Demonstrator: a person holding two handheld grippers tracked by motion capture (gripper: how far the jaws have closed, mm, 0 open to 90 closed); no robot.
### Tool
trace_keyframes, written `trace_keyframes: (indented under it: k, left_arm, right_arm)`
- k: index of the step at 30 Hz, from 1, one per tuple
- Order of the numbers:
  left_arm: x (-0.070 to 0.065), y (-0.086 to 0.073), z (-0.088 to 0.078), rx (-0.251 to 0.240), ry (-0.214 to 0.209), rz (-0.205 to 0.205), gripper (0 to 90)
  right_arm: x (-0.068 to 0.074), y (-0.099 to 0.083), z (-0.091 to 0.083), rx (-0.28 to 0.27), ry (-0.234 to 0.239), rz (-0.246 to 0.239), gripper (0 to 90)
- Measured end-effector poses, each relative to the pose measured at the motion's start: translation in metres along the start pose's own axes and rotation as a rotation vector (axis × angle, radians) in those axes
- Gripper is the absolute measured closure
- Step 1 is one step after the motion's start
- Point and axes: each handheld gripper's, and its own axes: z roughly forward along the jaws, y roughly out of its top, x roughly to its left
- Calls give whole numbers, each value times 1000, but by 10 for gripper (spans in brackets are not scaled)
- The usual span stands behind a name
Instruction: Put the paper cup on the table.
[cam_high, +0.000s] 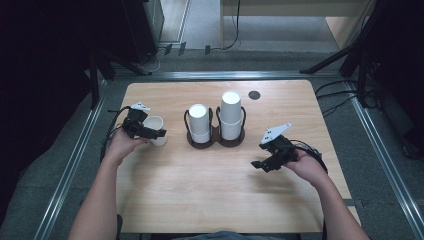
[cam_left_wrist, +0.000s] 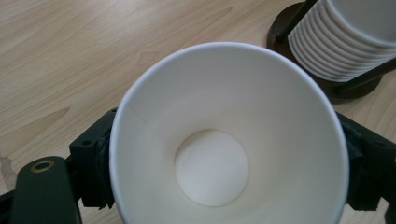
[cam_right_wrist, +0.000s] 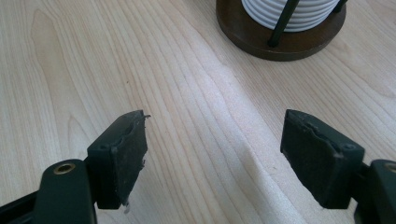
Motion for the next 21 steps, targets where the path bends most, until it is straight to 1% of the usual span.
trace_keyframes:
  k: [4, 6, 8, 15, 18, 21]
  left_arm:
    - [0, 0, -1, -3, -8, 1, 128]
    - [1, 0, -2, -12, -12, -10, 128]
    - [2, 0, -4, -17, -27, -19, 124]
    - [4, 1, -12, -24, -26, -37, 115]
    - [2, 4, -15, -17, -19, -28, 116]
    - [0, 6, -18, -25, -19, -25, 115]
  right_arm:
    - [0, 0, 0, 4, 1, -5, 231]
    - [0, 0, 1, 6, 1, -7, 231]
    - [1, 0, 1, 8, -2, -8, 231]
    - [1, -1, 1, 14, -3, -13, 231]
    - [1, -1, 2, 18, -2, -13, 231]
    - [1, 0, 2, 20, -2, -16, 231]
